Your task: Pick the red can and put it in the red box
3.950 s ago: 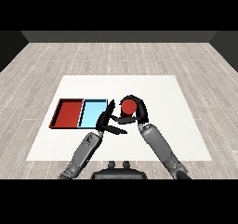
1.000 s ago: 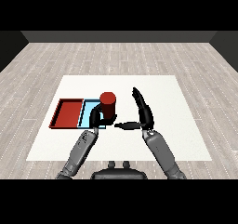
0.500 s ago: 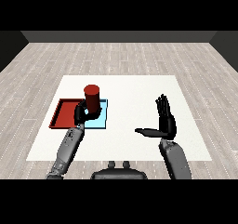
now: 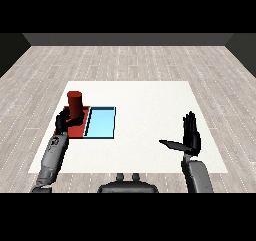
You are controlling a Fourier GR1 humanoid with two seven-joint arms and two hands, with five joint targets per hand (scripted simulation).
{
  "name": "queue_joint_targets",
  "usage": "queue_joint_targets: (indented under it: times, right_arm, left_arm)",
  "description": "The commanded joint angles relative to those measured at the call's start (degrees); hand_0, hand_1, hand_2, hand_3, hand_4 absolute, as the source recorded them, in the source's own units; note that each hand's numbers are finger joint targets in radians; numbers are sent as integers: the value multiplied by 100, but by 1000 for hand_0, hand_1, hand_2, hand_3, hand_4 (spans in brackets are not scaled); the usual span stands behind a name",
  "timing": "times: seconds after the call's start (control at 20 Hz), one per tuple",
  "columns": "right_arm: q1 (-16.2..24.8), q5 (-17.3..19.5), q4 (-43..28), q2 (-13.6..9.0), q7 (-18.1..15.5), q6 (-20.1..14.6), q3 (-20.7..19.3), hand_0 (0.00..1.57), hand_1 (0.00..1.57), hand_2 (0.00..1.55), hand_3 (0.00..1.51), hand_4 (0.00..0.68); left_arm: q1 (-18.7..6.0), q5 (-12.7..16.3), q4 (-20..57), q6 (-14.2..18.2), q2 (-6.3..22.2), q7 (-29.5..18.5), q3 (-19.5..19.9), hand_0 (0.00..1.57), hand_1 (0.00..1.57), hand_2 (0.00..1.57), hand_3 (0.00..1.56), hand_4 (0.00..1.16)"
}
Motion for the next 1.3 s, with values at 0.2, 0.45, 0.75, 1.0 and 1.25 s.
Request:
queue_joint_targets:
  times: [0.2,0.45,0.75,1.0,1.25]
  right_arm:
    - [-395,138,1103,-81,-197,-25,-371,0,0,0,0,0]
    - [-260,127,1102,5,-278,-65,-381,0,0,0,0,0]
    - [-578,485,1423,90,-120,-355,-253,0,0,0,0,0]
    - [-364,363,1394,138,-315,-233,-312,0,0,0,0,0]
    - [-542,342,1188,-21,-150,-155,-399,0,0,0,0,0]
  left_arm:
    - [-1129,-81,3065,-145,278,-458,655,1571,1571,1571,1510,1038]
    - [-1488,-557,4544,167,193,-330,487,1563,1563,1454,1340,926]
    - [-1885,-888,5645,463,-37,-117,366,566,566,661,570,633]
    - [-1889,-1142,6135,-118,271,-4,163,818,818,773,0,716]
    - [-2083,-611,5954,-473,538,-276,741,0,0,0,0,0]
